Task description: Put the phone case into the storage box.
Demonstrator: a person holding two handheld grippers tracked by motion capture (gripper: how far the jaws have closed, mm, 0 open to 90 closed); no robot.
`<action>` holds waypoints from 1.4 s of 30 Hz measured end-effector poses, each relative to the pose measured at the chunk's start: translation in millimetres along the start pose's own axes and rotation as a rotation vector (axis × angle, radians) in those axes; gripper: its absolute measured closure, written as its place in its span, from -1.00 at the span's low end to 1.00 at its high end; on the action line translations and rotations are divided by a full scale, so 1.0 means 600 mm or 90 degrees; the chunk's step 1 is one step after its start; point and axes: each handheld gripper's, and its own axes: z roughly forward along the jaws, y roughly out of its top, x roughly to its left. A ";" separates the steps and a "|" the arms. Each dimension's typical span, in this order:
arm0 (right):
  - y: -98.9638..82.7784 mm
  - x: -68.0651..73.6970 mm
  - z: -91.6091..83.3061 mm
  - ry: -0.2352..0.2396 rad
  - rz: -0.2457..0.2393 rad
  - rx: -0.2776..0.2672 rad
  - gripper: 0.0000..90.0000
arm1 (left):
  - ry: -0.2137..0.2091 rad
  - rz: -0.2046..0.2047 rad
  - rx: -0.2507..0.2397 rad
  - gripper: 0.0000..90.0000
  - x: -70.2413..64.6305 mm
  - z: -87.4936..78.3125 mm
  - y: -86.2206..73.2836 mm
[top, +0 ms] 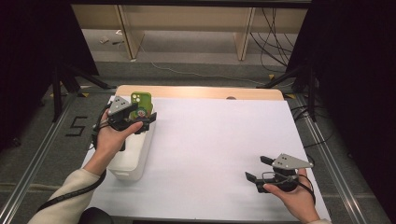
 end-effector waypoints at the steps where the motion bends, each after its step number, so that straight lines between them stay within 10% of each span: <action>1: 0.000 0.000 0.000 0.000 0.000 0.000 -0.64 | -0.002 0.002 -0.001 -0.64 -0.001 -0.001 -0.001; 42: 0.001 0.001 -0.001 -0.001 -0.001 -0.001 -0.63 | -0.056 0.020 -0.008 -0.64 -0.043 -0.043 -0.041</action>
